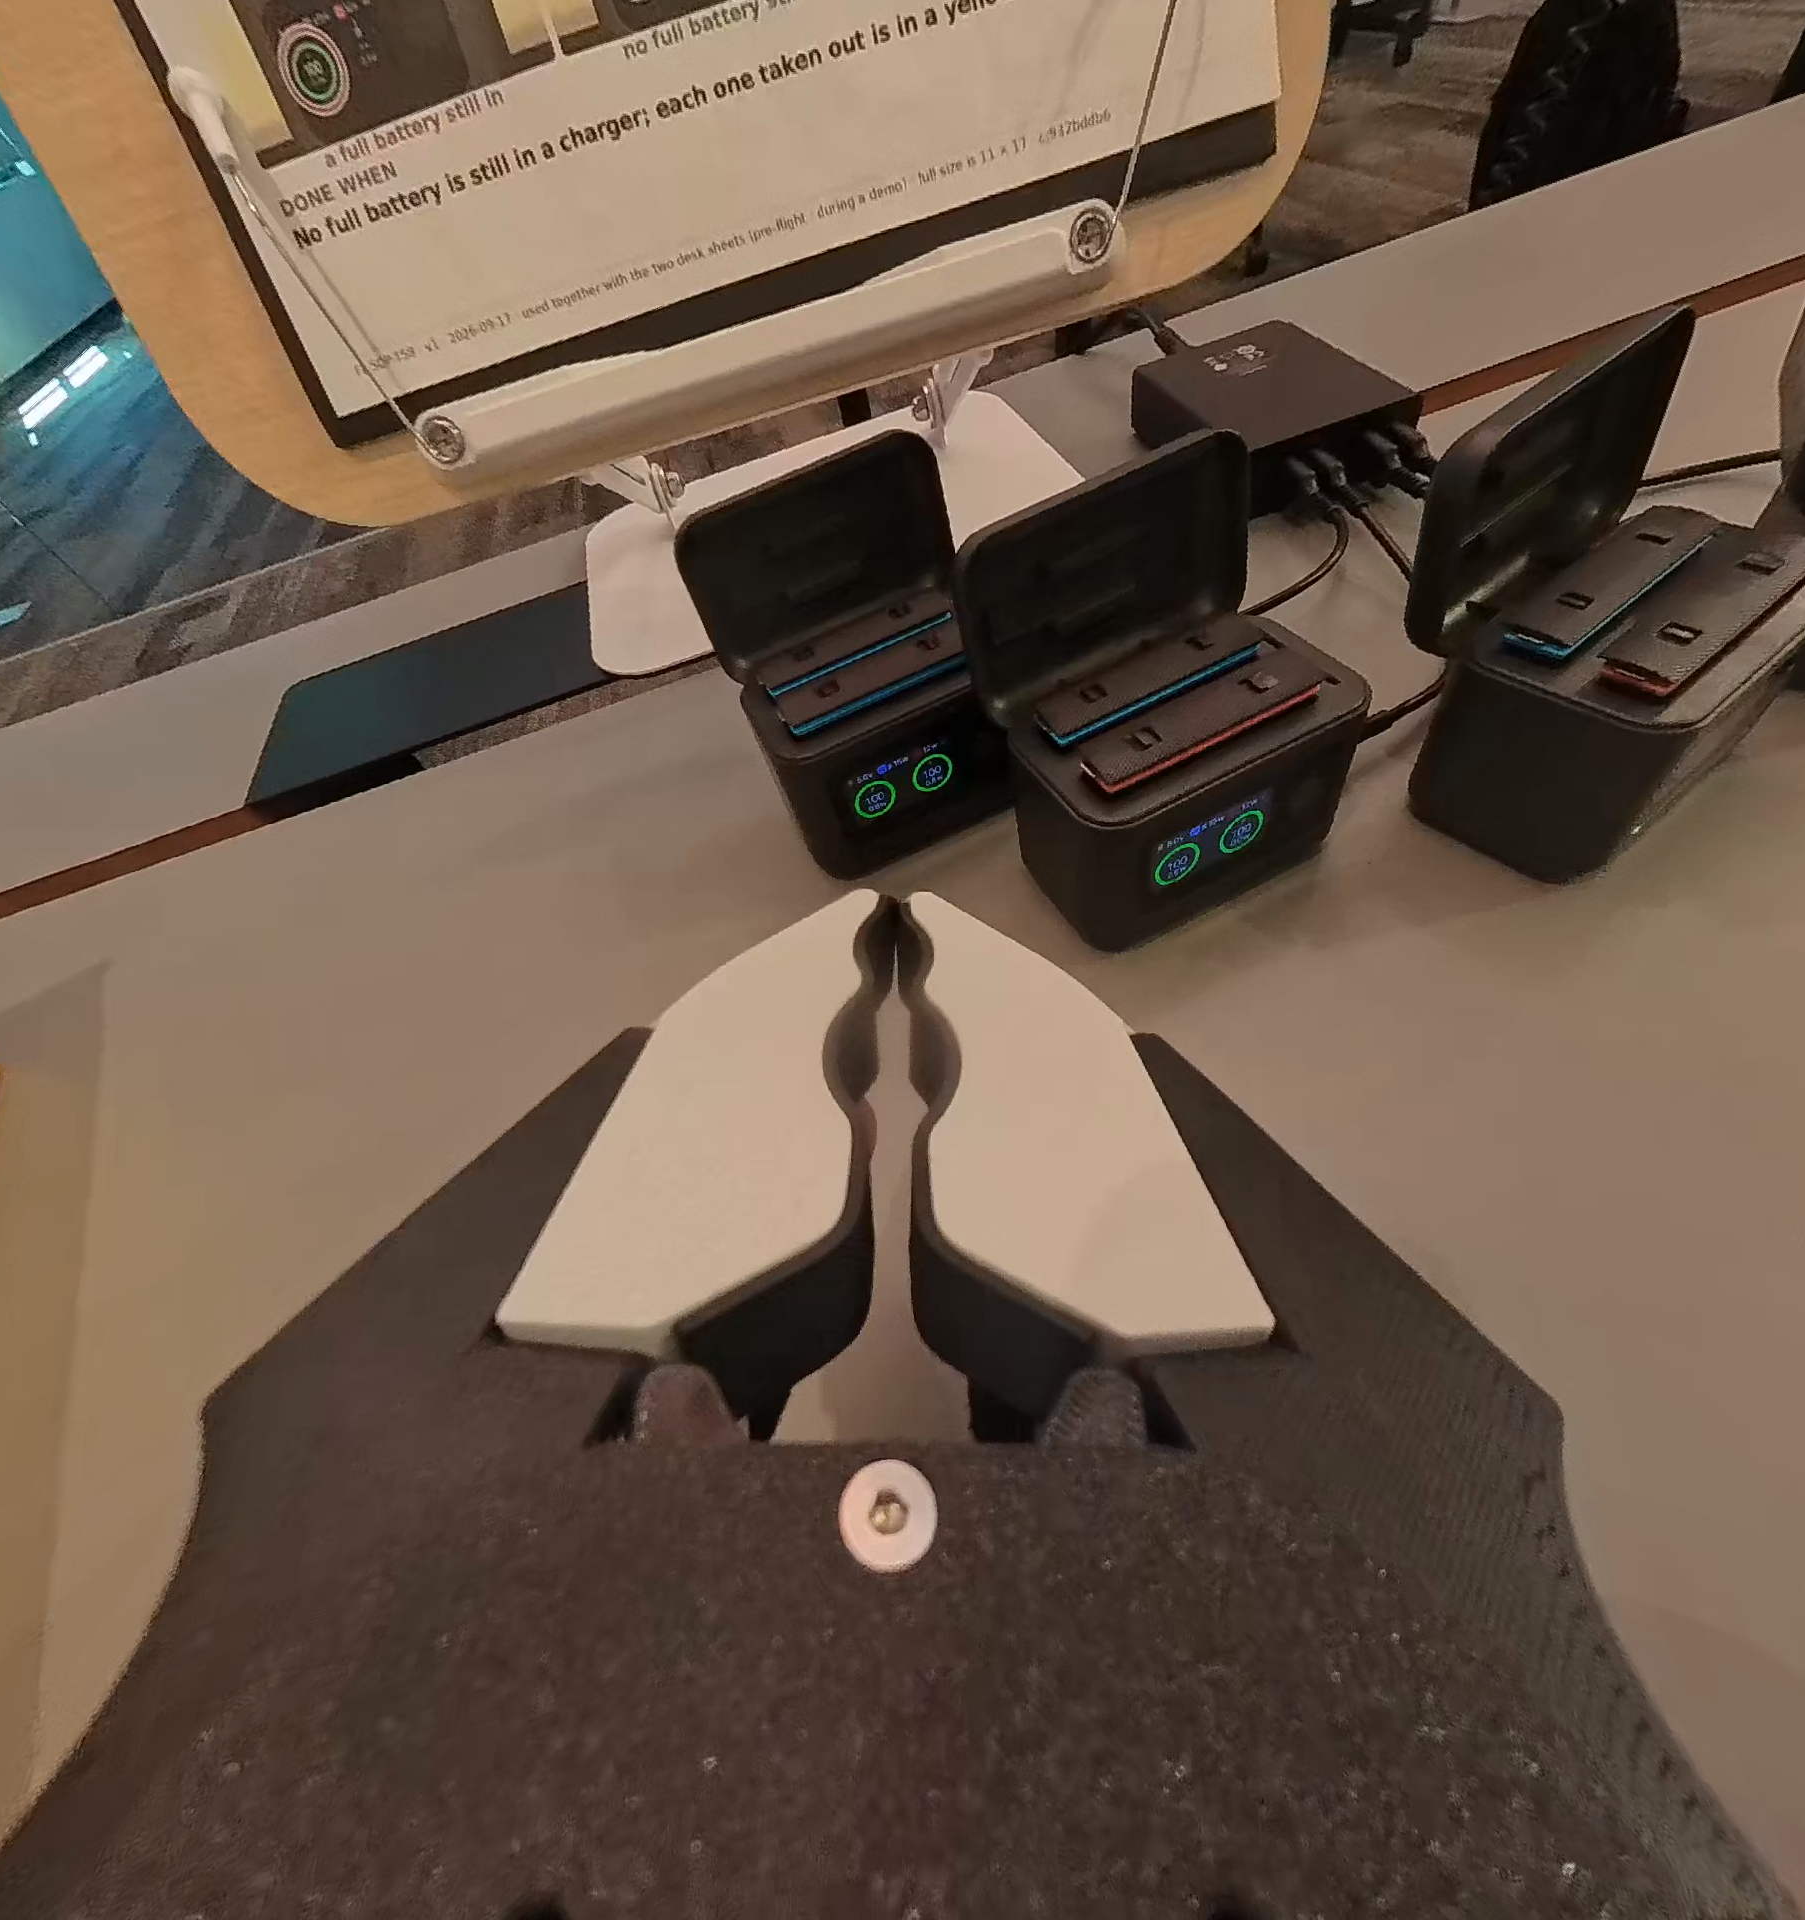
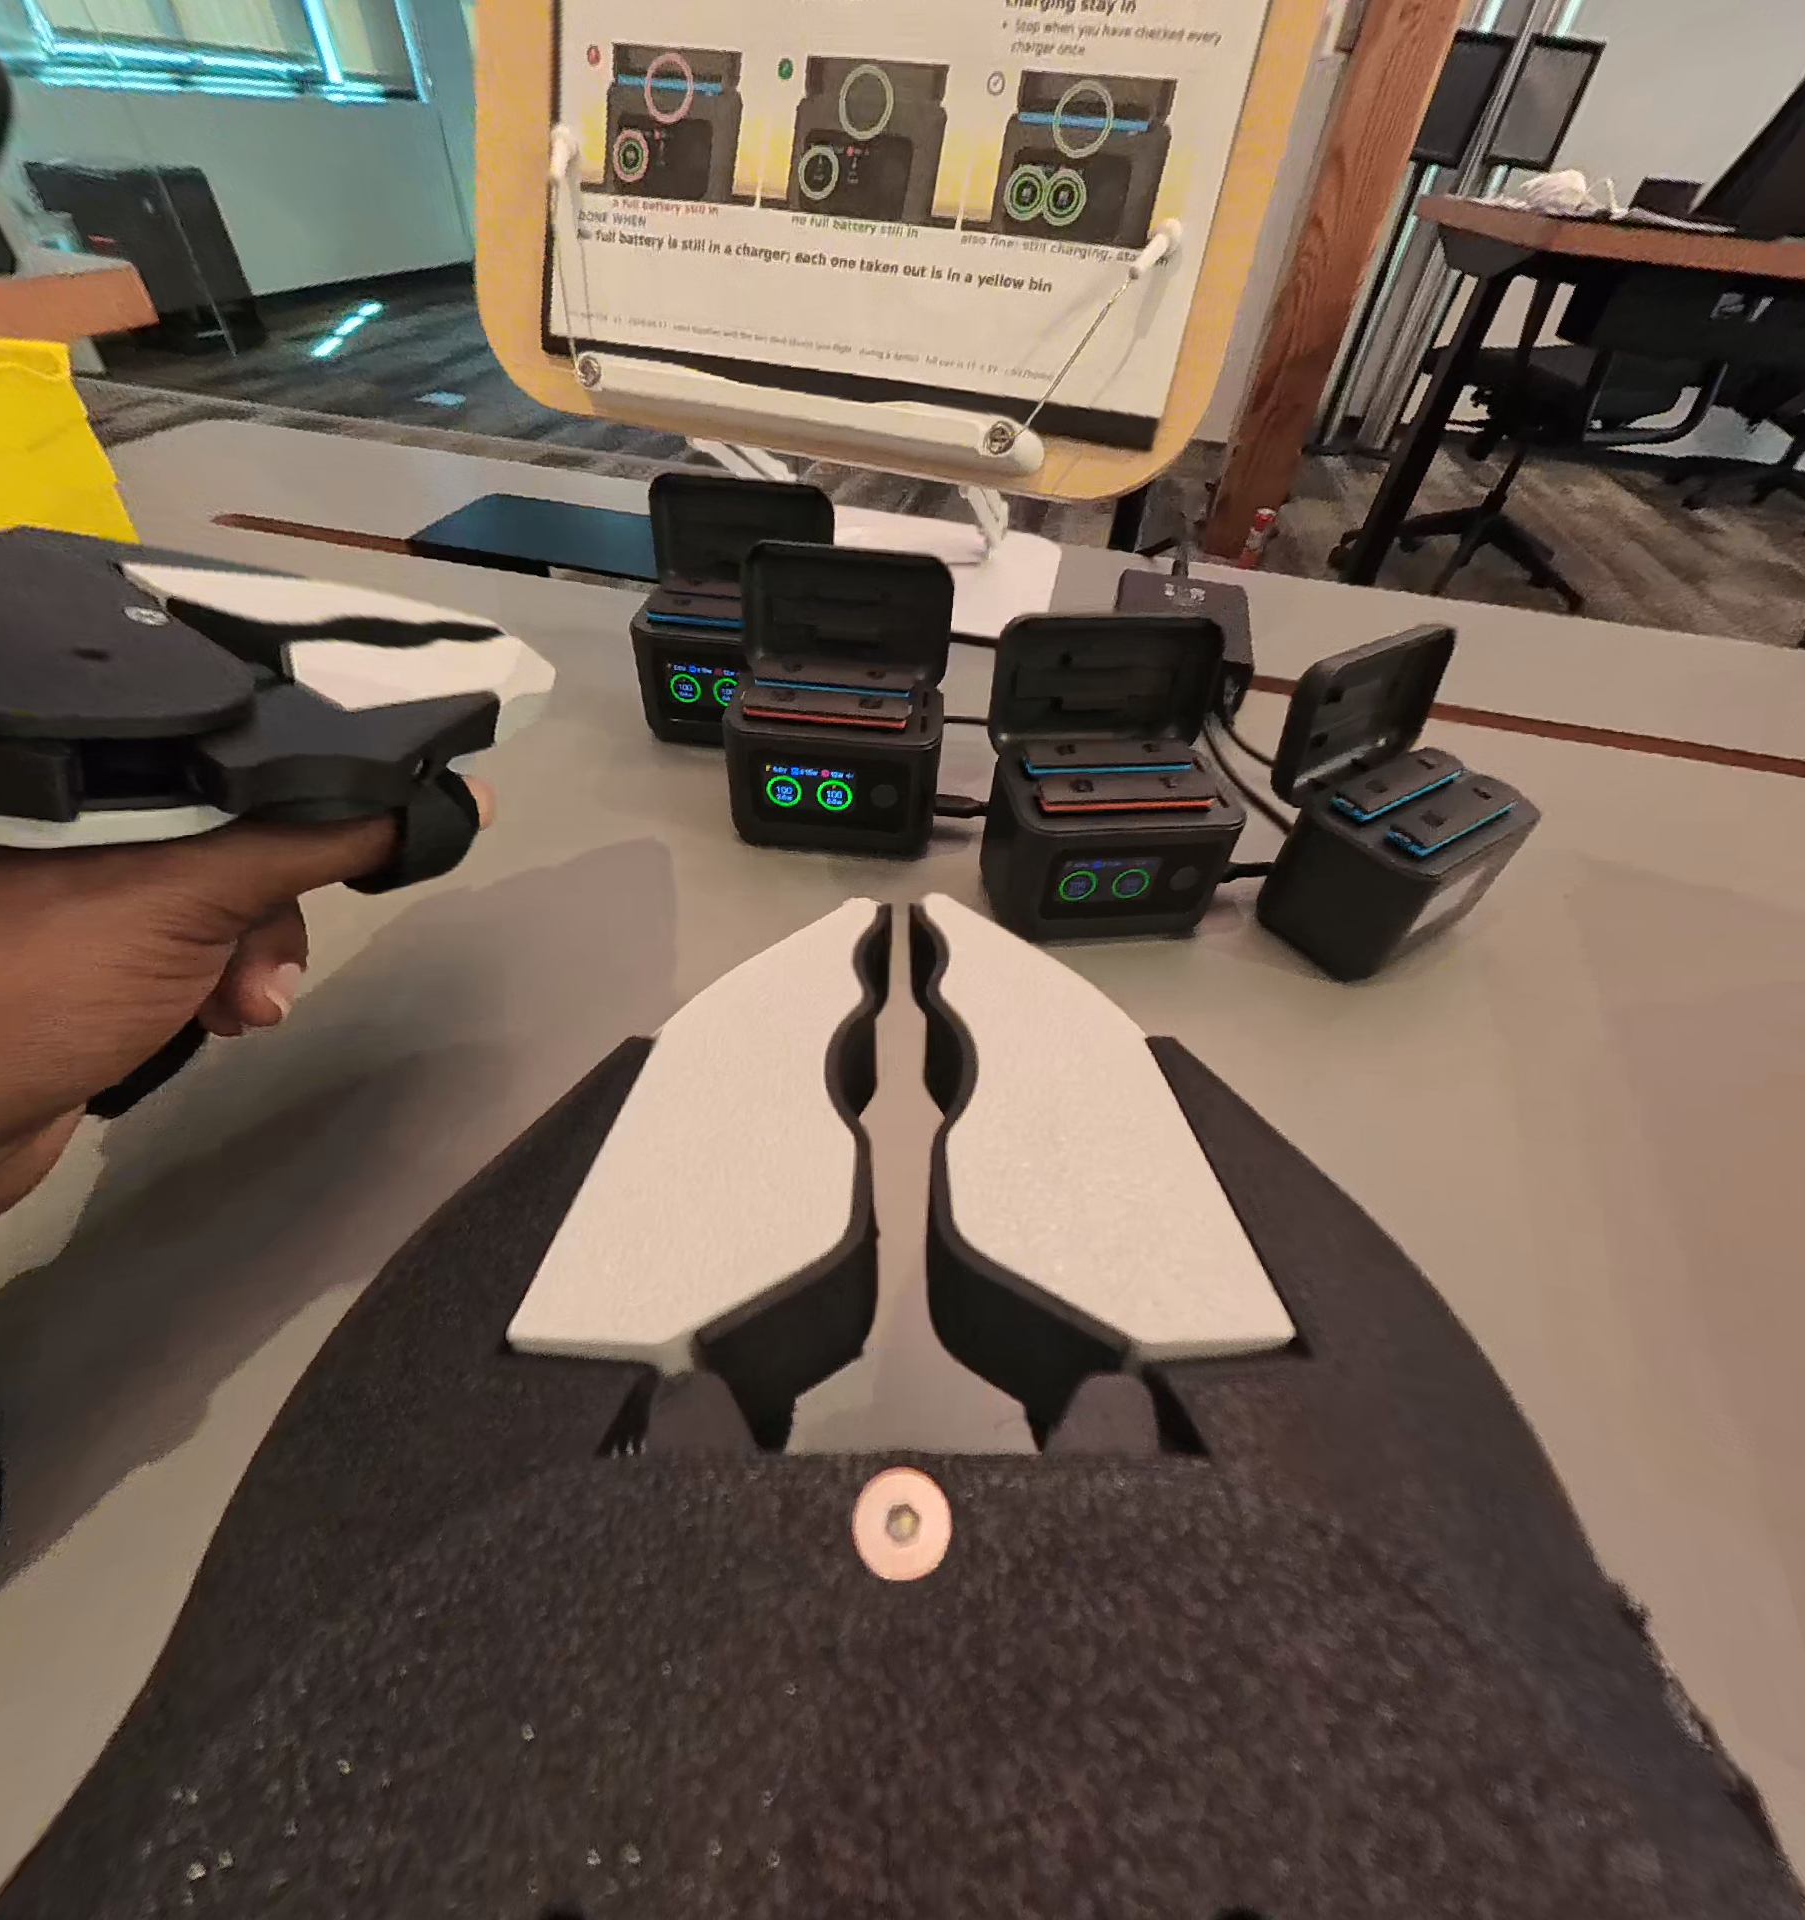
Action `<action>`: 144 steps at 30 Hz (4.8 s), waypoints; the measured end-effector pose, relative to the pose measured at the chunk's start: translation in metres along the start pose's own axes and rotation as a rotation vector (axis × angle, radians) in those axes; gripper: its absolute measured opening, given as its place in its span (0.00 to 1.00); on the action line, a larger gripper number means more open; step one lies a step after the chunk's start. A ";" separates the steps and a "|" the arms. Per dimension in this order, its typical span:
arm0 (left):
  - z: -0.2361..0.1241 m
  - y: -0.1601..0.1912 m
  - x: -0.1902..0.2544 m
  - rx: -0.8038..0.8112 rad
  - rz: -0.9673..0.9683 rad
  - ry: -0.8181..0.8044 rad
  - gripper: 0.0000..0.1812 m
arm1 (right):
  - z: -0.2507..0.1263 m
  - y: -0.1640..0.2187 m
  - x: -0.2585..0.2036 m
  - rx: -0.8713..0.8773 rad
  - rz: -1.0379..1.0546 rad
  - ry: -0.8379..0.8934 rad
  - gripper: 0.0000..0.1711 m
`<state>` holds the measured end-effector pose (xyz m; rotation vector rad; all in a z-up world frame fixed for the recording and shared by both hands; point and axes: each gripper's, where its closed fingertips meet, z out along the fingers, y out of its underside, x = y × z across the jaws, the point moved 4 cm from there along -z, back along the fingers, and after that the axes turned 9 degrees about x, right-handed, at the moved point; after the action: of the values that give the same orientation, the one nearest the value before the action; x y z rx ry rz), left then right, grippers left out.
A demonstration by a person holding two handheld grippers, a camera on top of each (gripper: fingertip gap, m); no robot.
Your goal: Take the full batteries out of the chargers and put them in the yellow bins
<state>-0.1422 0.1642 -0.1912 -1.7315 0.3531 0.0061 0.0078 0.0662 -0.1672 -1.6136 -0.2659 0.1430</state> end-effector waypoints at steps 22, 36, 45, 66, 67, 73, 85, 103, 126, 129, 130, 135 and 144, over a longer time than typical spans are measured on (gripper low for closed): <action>0.060 0.013 -0.029 -0.115 -0.045 0.246 0.38 | 0.032 0.013 0.073 0.108 -0.021 -0.467 0.52; 0.126 0.022 -0.036 -0.164 0.101 0.724 0.48 | 0.033 0.022 0.066 0.038 0.002 -0.544 0.51; 0.135 0.015 -0.028 -0.091 0.064 0.884 0.44 | 0.035 0.031 0.064 -0.015 0.002 -0.565 0.50; 0.079 0.025 -0.041 -0.113 0.075 0.908 0.32 | 0.027 0.036 0.054 -0.062 0.005 -0.615 0.47; 0.075 0.026 -0.042 -0.118 0.074 0.905 0.32 | 0.027 0.037 0.054 -0.064 0.003 -0.618 0.47; 0.064 0.030 -0.055 -0.128 0.067 0.868 0.32 | 0.026 0.037 0.052 -0.070 0.000 -0.626 0.46; 0.067 0.010 -0.058 -0.101 0.168 0.810 0.35 | 0.027 0.039 0.052 -0.088 0.012 -0.627 0.45; 0.085 0.009 -0.070 -0.350 -0.368 1.019 0.28 | 0.024 0.040 0.048 -0.103 0.011 -0.671 0.40; 0.079 0.011 -0.063 -0.359 -0.463 1.000 0.28 | 0.032 0.039 0.032 -0.098 -0.089 -0.651 0.35; 0.074 0.008 -0.057 -0.343 -0.380 0.976 0.28 | 0.047 0.025 0.003 -0.085 -0.107 -0.627 0.40; 0.072 0.008 -0.055 -0.340 -0.360 0.967 0.28 | 0.052 0.020 -0.010 -0.085 -0.099 -0.633 0.40; 0.065 0.007 -0.051 -0.338 -0.298 0.940 0.28 | 0.078 0.024 -0.076 -0.129 -0.091 -0.668 0.42; 0.061 0.007 -0.042 -0.350 -0.361 0.976 0.28 | 0.114 0.038 -0.107 -0.198 -0.112 -0.655 0.40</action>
<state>-0.1718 0.2313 -0.2010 -2.0244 0.7685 -1.1228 -0.1214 0.1467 -0.2193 -1.7035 -0.8950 0.5754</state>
